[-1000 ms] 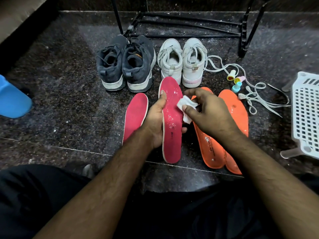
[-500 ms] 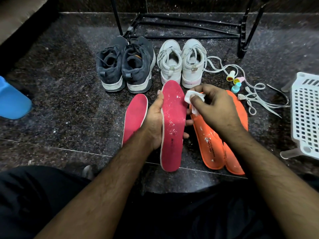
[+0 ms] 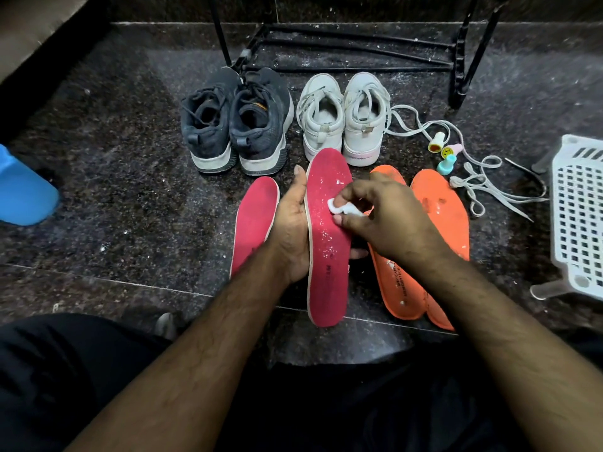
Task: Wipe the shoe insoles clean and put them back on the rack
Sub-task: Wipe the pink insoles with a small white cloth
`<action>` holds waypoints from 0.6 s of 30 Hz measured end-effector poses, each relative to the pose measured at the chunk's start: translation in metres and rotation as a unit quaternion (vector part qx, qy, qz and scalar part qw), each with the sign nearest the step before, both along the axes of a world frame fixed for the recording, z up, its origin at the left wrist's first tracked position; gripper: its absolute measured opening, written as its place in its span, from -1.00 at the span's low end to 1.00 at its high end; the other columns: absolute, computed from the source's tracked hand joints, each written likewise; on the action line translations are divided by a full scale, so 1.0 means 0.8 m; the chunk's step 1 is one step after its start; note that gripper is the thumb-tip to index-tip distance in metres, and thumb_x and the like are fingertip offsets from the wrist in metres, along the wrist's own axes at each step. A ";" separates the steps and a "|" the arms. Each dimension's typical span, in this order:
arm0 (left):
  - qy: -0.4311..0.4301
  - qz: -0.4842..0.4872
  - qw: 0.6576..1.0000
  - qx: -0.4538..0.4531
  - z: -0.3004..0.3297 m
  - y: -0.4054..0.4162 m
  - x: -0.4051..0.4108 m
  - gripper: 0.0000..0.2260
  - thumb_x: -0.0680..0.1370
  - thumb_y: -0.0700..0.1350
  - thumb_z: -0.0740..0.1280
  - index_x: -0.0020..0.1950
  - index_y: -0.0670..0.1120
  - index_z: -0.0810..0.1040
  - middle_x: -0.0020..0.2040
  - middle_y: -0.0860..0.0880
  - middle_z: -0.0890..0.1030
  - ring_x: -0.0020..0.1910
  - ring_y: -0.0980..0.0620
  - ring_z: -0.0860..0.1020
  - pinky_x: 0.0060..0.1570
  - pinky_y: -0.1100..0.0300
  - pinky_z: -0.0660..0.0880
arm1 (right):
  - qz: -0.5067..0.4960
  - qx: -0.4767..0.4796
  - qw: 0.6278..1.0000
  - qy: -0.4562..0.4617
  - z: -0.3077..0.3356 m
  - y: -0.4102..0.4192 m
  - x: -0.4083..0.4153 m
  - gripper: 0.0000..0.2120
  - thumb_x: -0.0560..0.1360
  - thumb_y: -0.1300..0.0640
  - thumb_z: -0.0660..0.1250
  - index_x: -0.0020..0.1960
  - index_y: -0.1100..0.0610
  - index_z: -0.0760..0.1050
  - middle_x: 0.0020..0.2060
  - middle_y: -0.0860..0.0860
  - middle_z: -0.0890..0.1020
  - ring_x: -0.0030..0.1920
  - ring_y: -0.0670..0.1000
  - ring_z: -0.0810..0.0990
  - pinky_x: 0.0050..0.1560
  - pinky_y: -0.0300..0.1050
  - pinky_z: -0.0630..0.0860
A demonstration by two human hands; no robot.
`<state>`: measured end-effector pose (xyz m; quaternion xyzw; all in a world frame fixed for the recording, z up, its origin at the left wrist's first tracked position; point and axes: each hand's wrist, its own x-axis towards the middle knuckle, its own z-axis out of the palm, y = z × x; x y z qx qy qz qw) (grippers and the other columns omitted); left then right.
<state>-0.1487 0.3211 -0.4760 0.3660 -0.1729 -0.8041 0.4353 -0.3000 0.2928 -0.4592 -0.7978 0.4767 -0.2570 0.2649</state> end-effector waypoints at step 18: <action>-0.009 -0.004 1.000 -0.016 0.010 0.001 0.001 -0.39 0.59 0.33 0.02 0.13 -0.06 0.68 0.07 -0.16 0.66 -0.03 -0.24 0.65 -0.30 -0.20 0.60 | -0.053 -0.049 0.997 -0.033 0.016 -0.005 -0.009 -0.76 0.40 0.24 0.45 0.05 0.04 0.64 -0.14 -0.08 0.58 -0.18 -0.10 0.55 -0.07 -0.22 0.46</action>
